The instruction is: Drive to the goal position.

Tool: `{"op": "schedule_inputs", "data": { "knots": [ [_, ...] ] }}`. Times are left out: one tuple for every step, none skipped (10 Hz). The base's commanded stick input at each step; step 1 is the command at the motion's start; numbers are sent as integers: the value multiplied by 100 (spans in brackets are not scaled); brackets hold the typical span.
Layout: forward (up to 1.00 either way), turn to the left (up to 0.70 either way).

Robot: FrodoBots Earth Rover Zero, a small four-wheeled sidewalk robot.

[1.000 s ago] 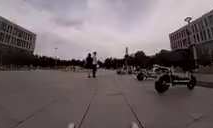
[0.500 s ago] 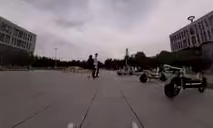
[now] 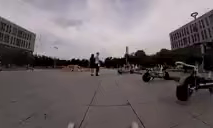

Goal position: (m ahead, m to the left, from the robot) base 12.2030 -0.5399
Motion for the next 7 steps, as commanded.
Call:
{"op": "schedule_inputs", "data": {
  "knots": [
    [70,0],
    [70,0],
    [70,0],
    [70,0],
    [70,0],
    [70,0],
    [70,0]
  ]
}}
